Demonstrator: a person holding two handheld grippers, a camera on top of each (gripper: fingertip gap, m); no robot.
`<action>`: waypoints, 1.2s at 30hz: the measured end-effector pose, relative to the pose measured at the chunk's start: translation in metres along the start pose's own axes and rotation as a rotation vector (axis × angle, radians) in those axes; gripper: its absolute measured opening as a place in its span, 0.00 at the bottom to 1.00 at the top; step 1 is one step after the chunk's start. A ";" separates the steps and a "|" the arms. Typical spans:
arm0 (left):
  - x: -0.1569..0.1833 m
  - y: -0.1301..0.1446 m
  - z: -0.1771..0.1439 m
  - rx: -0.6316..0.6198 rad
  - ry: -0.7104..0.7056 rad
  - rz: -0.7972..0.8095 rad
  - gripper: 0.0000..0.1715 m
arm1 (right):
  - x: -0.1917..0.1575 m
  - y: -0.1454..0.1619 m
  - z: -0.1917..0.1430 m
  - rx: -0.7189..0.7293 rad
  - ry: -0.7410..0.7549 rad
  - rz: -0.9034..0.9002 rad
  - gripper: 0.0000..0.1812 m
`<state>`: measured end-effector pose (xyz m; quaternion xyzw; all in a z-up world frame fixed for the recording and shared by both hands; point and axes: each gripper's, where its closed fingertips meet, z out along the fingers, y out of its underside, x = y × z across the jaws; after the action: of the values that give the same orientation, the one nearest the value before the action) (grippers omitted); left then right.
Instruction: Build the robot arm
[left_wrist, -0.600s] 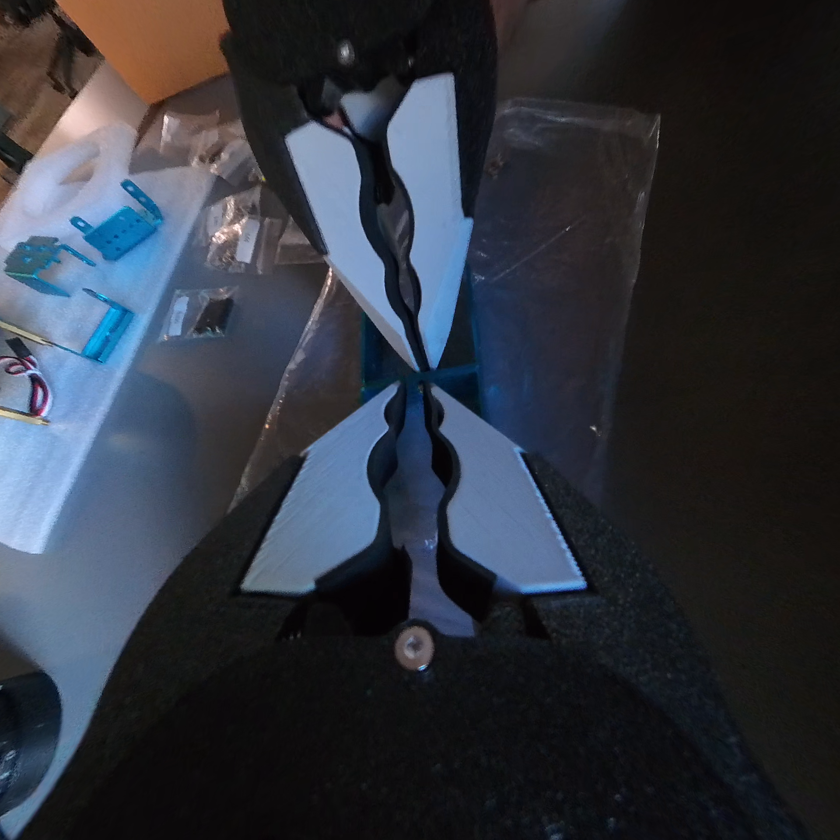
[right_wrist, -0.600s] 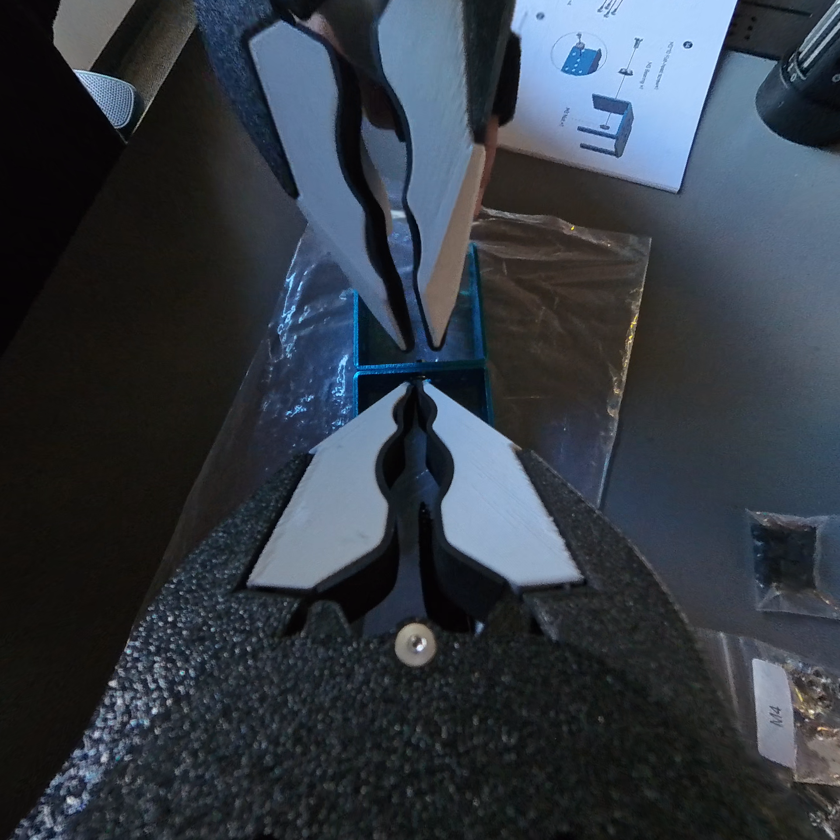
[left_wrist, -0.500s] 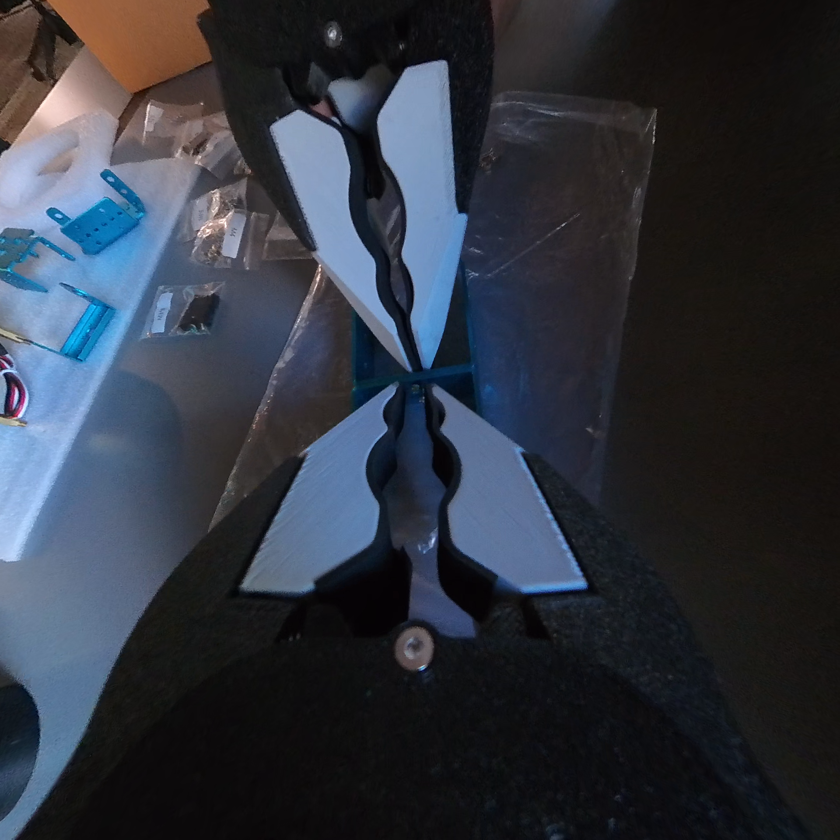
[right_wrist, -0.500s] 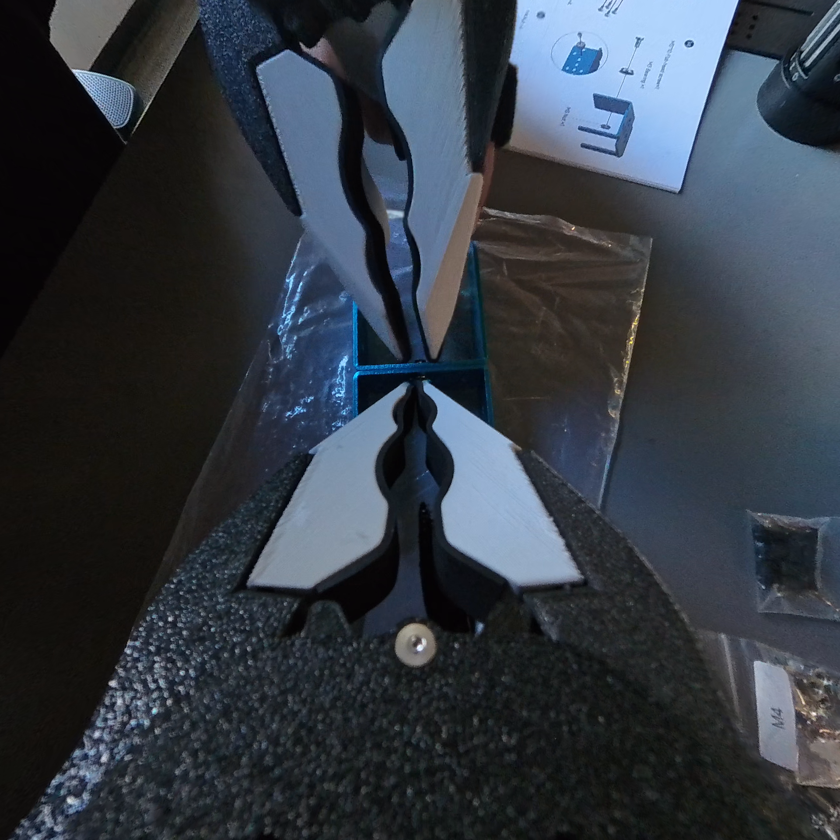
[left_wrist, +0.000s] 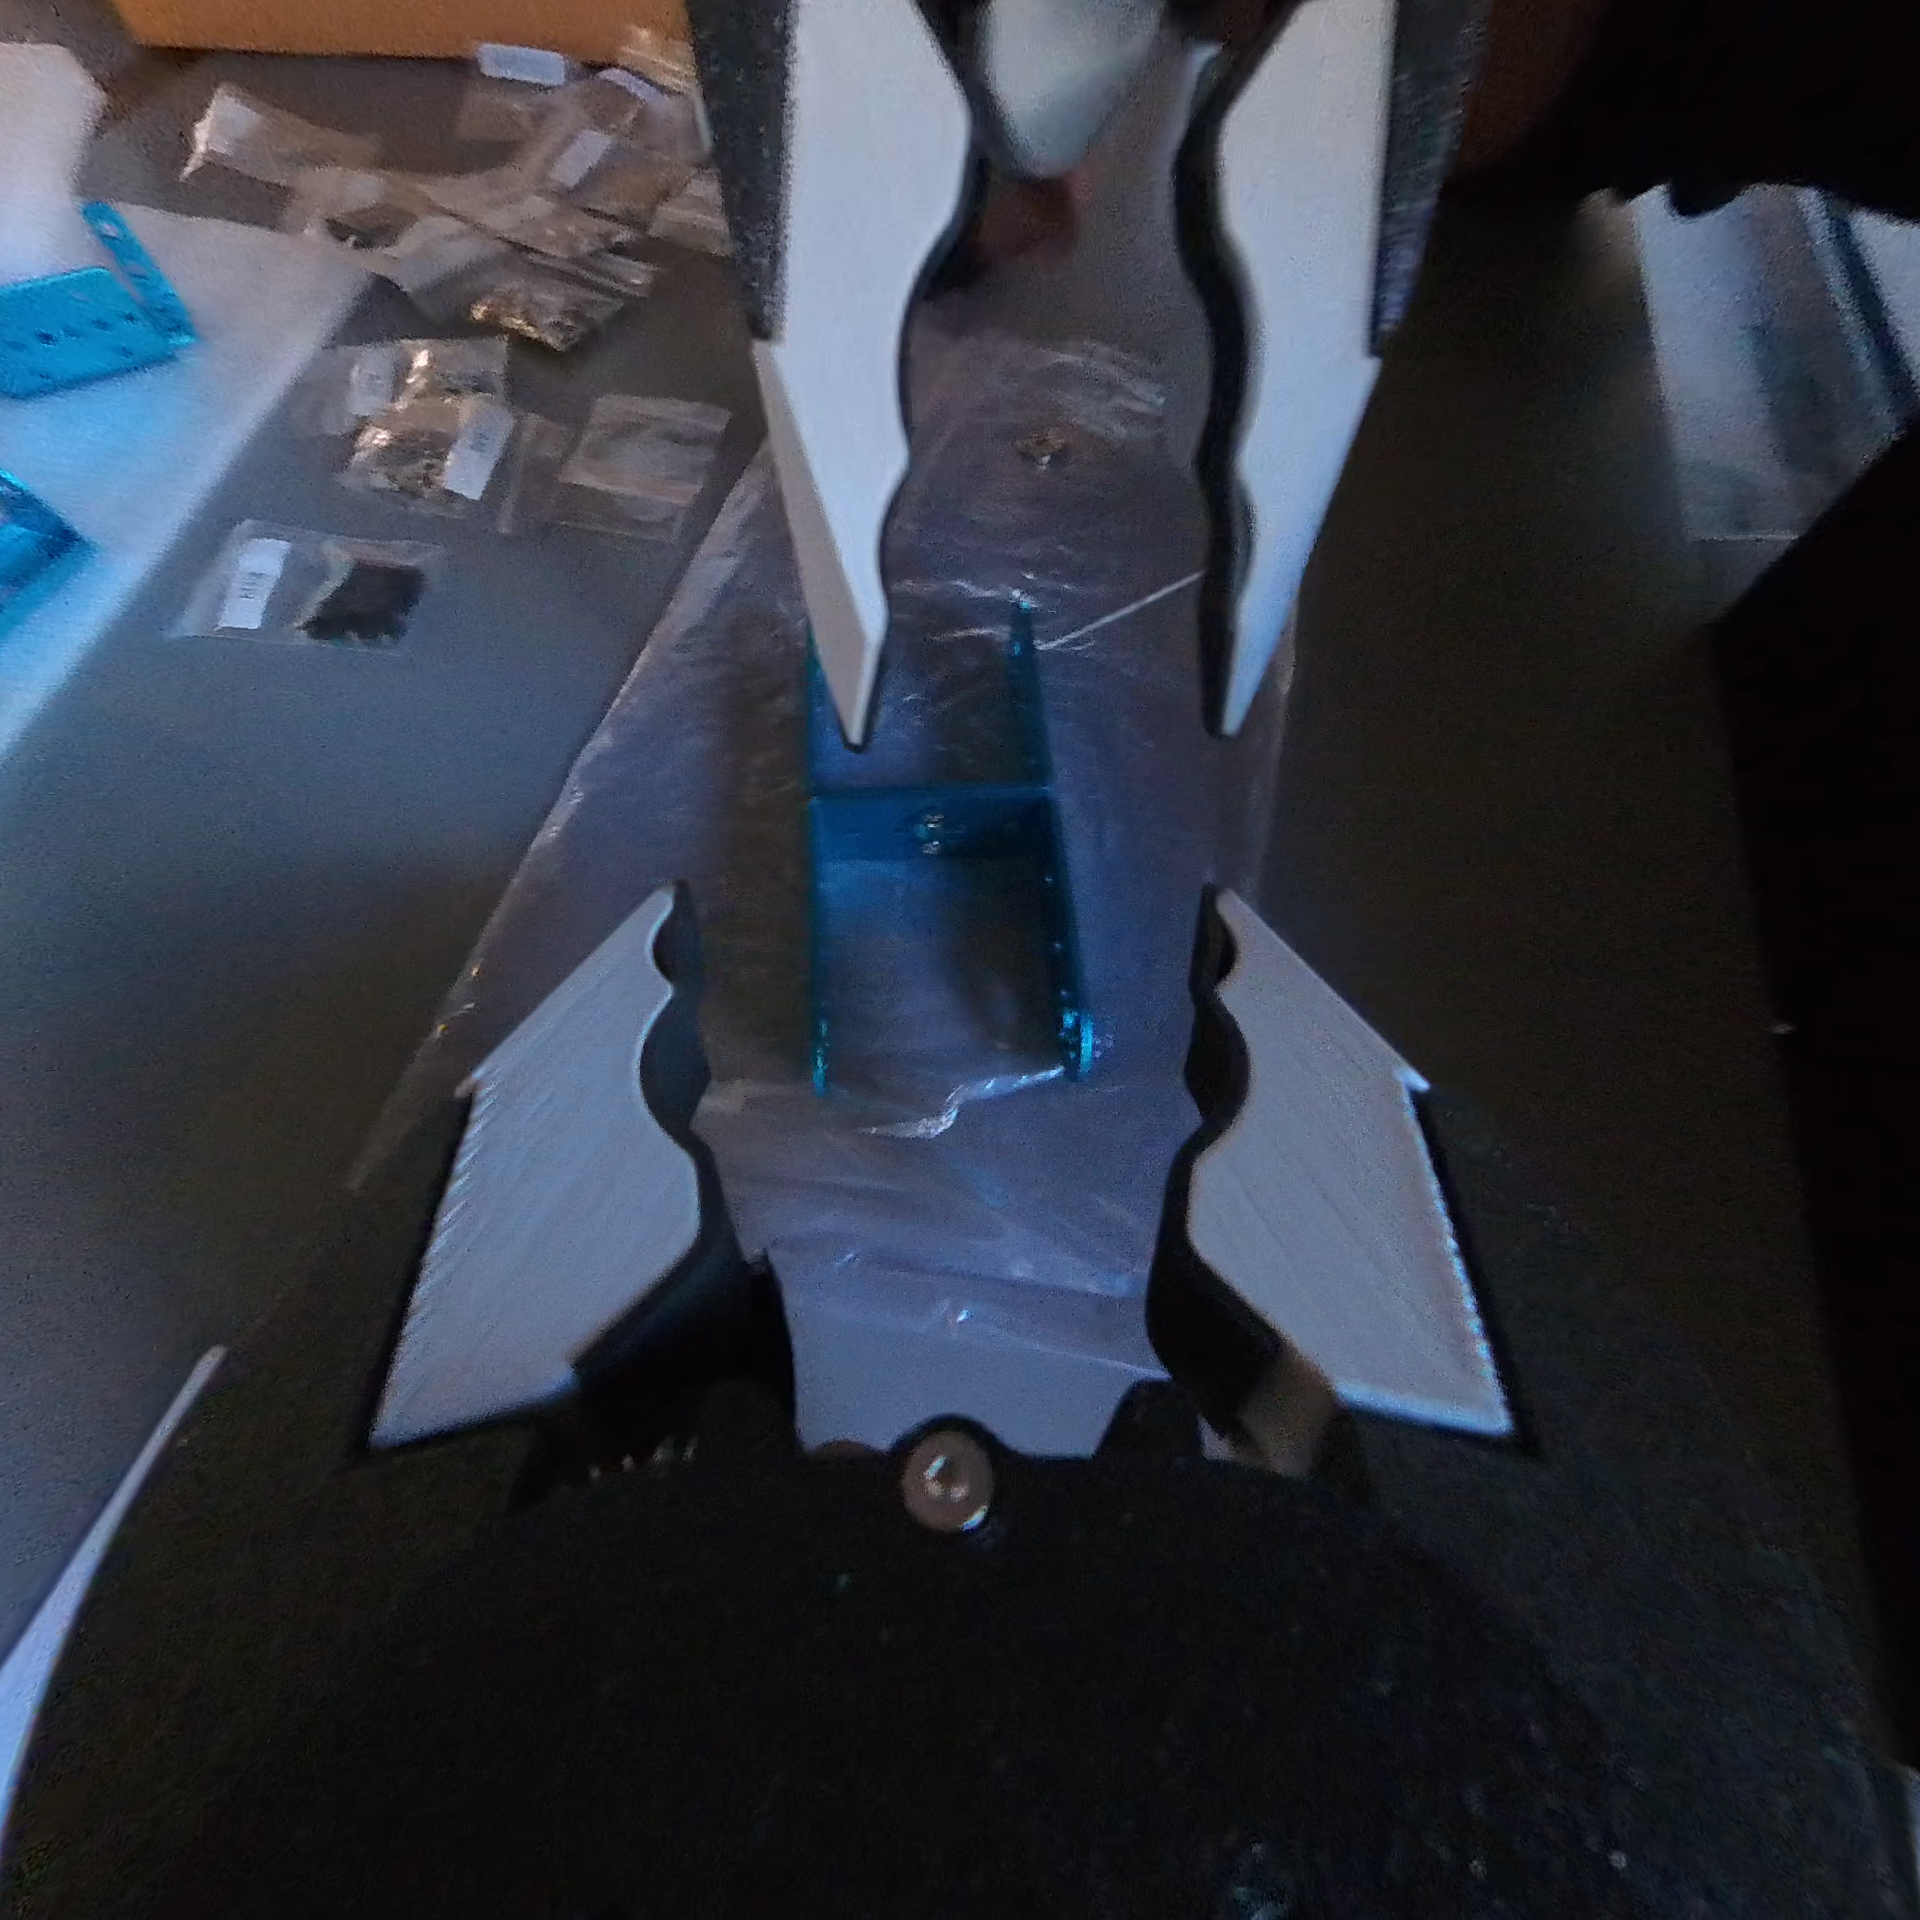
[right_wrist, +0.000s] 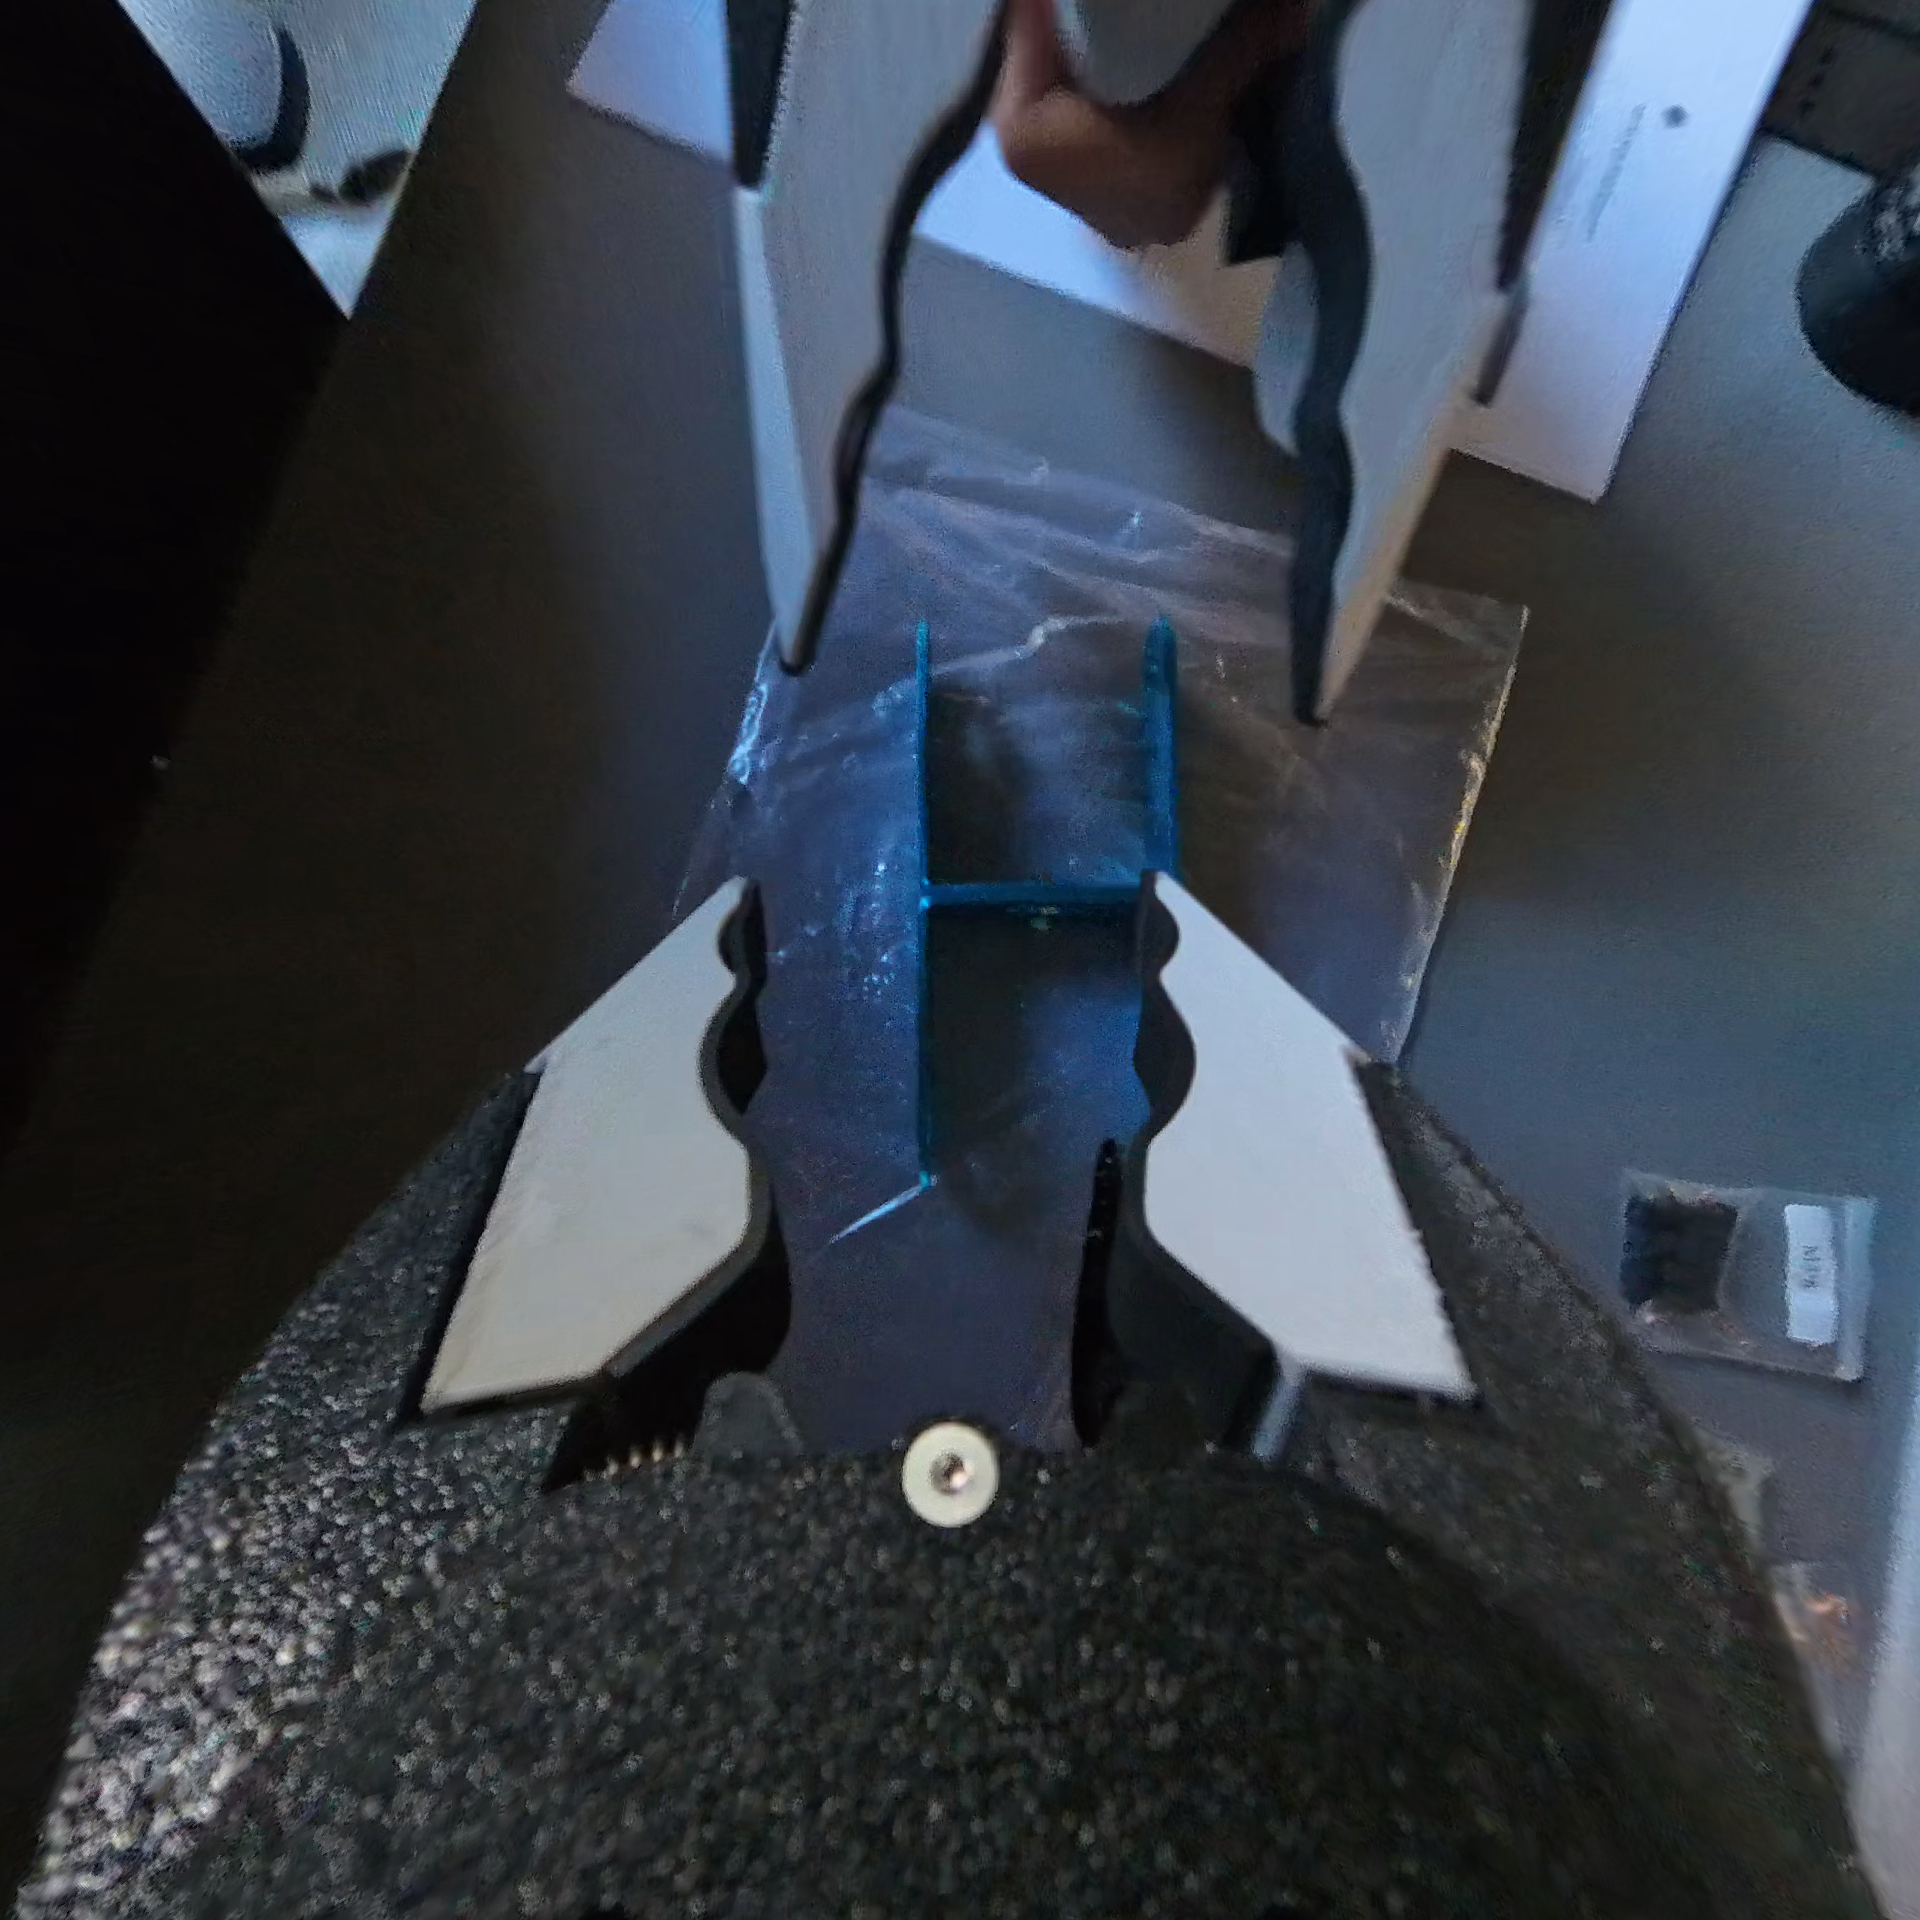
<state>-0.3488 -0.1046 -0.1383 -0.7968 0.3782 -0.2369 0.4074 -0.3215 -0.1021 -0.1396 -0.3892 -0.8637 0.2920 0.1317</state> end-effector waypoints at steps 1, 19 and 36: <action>-0.001 0.003 0.001 -0.023 -0.020 0.016 0.56 | -0.003 -0.004 0.003 -0.028 0.000 -0.032 0.37; -0.007 0.029 0.017 -0.141 -0.046 0.031 0.38 | 0.003 0.020 0.030 -0.412 0.096 -0.157 0.29; -0.007 0.030 0.018 -0.146 -0.043 0.022 0.38 | 0.001 0.017 0.022 -0.431 0.129 -0.182 0.29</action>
<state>-0.3531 -0.1023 -0.1732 -0.8249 0.3945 -0.1873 0.3590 -0.3218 -0.1015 -0.1677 -0.3470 -0.9272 0.0622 0.1263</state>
